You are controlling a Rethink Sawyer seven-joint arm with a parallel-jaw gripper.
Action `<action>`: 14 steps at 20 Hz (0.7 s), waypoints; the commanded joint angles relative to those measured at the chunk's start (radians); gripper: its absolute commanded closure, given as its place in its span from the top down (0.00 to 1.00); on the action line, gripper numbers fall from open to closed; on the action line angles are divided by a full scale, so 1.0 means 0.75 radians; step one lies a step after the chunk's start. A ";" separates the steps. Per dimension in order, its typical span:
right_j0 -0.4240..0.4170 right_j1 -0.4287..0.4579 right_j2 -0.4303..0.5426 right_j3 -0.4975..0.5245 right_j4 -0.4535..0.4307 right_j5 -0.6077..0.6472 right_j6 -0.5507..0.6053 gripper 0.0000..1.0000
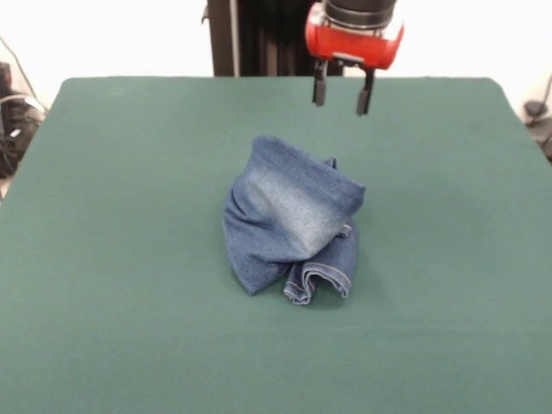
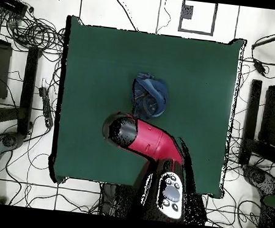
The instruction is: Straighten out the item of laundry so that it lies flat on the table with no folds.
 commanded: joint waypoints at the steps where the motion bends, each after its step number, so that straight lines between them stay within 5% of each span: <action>1: -0.054 0.076 0.060 0.181 0.190 -0.124 0.454 1.00; 7: -0.016 0.070 -0.006 0.209 0.240 -0.146 0.563 1.00; 9: -0.064 0.099 0.038 0.207 0.242 -0.208 0.532 1.00; 14: -0.110 0.140 0.069 0.086 0.125 -0.052 0.325 1.00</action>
